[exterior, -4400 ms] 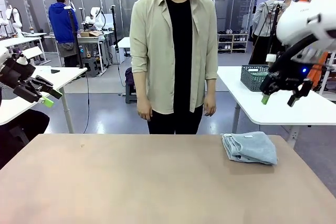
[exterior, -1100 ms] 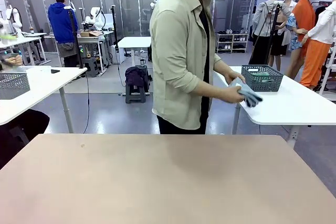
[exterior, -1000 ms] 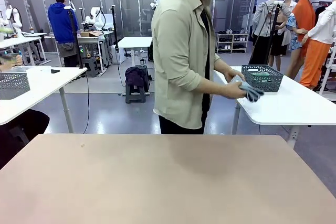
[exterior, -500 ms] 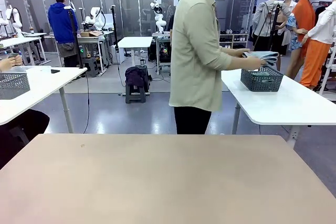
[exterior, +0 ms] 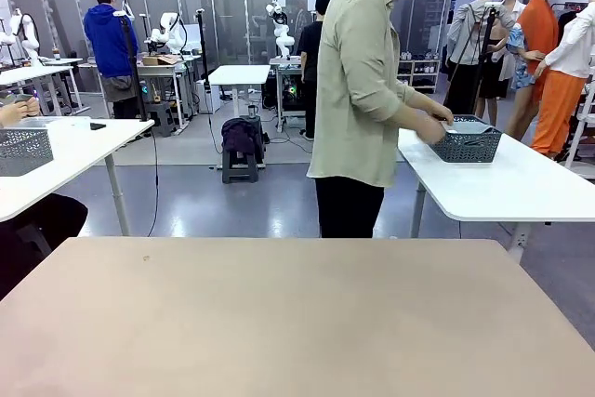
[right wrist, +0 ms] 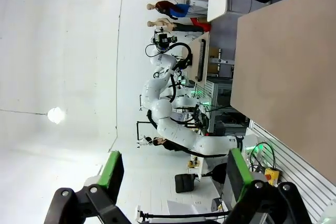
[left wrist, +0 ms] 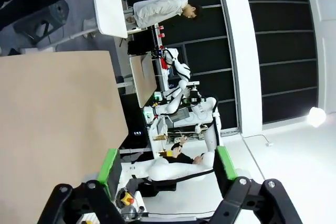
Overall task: Fold the towels and place them in the basket.
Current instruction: Stack the folded Towel with hook on the right side of the table.
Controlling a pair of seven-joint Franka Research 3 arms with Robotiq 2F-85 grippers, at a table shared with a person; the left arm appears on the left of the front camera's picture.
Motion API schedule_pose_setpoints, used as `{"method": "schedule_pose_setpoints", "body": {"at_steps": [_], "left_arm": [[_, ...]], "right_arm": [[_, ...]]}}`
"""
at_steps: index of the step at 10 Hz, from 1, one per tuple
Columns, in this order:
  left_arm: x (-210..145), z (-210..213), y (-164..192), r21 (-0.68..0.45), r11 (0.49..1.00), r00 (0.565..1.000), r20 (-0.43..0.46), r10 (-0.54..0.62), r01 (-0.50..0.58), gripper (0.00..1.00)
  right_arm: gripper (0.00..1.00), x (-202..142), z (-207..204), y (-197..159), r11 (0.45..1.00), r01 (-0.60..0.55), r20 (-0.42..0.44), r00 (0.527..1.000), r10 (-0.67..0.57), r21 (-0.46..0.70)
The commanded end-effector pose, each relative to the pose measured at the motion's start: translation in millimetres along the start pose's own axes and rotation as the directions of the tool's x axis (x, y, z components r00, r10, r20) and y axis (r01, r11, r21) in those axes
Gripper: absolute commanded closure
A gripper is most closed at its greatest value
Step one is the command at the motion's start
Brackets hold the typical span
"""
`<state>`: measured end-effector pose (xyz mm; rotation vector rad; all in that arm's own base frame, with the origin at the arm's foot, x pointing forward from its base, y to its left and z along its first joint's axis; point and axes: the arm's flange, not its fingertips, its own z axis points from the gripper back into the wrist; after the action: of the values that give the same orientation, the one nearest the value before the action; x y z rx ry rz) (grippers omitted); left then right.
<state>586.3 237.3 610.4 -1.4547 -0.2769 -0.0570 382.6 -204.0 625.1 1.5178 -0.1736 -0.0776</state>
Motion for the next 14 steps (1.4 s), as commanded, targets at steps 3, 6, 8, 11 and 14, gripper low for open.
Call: {"method": "schedule_pose_setpoints", "body": {"at_steps": [3, 6, 8, 11, 14], "left_arm": [[-1.8, 18.7, -0.9, -0.02, 0.998, 0.997, -0.048, -0.063, 0.062, 0.1], [-6.8, 25.8, -2.9, -0.032, 0.996, 0.994, -0.077, -0.082, 0.08, 0.1], [-9.0, 26.2, -4.4, -0.041, 0.995, 0.991, -0.087, -0.099, 0.095, 0.1], [-16.0, 21.0, -5.8, -0.016, 0.997, 0.994, -0.07, -0.081, 0.08, 0.1], [-10.4, 21.3, -4.5, -0.024, 0.998, 0.996, -0.064, -0.067, 0.066, 0.1]], "right_arm": [[0.0, 0.1, -16.5, 0.7, 1.0, -0.004, 0.033, 0.999, 0.004, -0.012], [0.0, -0.1, -24.4, 1.3, 1.0, -0.005, 0.037, 0.999, 0.006, -0.027], [0.0, -1.8, -25.1, 1.0, 1.0, -0.008, 0.036, 0.999, 0.009, -0.024], [0.0, -3.4, -24.3, 0.5, 1.0, -0.013, 0.05, 0.999, 0.014, -0.027], [0.0, 2.0, -20.2, 2.0, 1.0, -0.009, 0.023, 1.0, 0.01, -0.021]]}}
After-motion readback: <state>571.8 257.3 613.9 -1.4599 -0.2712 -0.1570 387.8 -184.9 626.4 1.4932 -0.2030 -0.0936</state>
